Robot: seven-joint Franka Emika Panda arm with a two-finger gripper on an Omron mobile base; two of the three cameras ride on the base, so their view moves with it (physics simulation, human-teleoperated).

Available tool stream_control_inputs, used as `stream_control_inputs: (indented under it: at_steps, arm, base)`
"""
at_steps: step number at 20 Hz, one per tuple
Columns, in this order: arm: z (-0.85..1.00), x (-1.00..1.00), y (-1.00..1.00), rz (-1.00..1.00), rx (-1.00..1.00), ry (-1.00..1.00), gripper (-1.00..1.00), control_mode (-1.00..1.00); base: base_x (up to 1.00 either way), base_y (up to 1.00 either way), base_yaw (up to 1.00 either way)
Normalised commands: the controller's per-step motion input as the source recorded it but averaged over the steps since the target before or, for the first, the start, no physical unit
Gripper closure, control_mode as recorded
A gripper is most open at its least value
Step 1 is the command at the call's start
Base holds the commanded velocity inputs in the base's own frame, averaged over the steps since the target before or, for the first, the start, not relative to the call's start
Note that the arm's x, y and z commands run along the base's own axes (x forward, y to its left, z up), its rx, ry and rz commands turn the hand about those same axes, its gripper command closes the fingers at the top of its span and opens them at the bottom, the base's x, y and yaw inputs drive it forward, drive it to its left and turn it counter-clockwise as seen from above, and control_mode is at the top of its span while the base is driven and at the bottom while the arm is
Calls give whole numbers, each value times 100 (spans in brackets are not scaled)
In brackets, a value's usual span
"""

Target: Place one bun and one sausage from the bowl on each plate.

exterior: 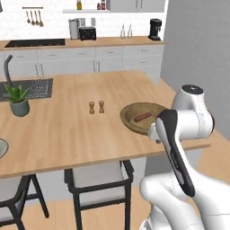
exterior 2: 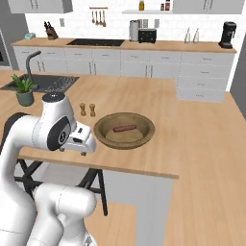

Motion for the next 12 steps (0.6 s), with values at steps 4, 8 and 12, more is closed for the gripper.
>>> stream_control_inputs:
  at_steps: [4,8,12]
  arm:
    - [0,0,0,0,0,0,-100,100]
    - [0,0,0,0,0,0,-100,100]
    - [0,0,0,0,0,0,-100,100]
  base:
    - [25,-51,-2]
    - [46,-12,-1]
    - [66,-4,0]
